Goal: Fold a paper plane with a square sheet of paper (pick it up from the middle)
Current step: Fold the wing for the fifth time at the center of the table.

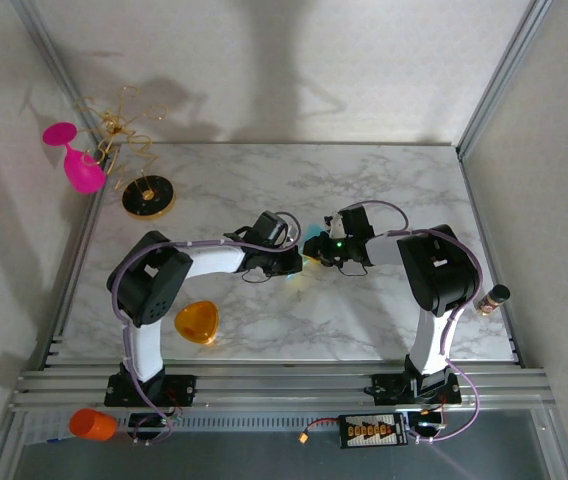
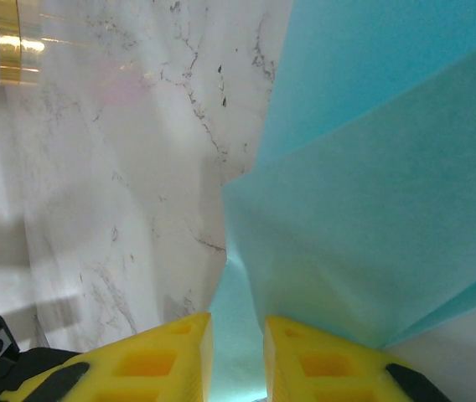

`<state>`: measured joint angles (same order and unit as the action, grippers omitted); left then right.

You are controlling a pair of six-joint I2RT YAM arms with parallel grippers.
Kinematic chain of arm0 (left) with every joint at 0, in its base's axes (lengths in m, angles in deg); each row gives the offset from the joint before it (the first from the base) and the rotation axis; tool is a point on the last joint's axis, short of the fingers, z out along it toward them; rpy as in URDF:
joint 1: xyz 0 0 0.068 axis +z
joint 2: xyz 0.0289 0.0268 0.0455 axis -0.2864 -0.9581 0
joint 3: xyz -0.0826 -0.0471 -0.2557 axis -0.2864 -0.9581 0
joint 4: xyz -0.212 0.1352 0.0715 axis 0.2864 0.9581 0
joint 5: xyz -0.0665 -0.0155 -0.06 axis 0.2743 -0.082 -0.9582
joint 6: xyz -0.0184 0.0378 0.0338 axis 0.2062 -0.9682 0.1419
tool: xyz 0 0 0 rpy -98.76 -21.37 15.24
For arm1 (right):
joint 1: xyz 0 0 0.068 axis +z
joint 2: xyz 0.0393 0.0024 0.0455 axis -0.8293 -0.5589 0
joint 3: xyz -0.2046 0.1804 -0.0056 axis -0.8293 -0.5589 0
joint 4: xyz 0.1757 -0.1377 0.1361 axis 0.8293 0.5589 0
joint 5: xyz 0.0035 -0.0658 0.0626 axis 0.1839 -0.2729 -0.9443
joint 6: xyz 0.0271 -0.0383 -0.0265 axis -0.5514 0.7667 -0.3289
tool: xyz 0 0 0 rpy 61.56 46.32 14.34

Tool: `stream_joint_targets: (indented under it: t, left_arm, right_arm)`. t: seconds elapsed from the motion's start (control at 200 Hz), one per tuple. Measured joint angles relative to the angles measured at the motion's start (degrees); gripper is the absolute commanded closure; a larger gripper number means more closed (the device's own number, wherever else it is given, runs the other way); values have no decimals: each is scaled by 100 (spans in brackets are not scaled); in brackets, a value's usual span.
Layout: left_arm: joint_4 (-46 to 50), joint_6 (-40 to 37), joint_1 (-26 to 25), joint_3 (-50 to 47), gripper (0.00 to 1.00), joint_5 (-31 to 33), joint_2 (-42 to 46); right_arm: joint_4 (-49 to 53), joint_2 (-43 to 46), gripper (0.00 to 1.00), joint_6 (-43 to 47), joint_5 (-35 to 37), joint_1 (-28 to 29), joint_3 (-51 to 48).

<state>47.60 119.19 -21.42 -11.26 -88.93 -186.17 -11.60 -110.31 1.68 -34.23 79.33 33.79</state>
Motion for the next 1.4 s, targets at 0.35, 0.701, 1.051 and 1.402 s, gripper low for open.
stream_joint_targets:
  t: [0.35,0.701,1.051,1.402]
  left_arm:
    - [-7,0,0,0,93,37,-127]
    - [-17,0,2,-2,94,39,-166]
    - [-203,0,46,-116,96,-4,-166]
    - [-251,155,116,-131,96,-68,4]
  right_arm:
    - [42,-4,75,0,2,0,20]
    - [63,-13,75,0,2,0,35]
    - [227,-31,75,42,7,0,116]
    - [297,-31,75,81,46,15,149]
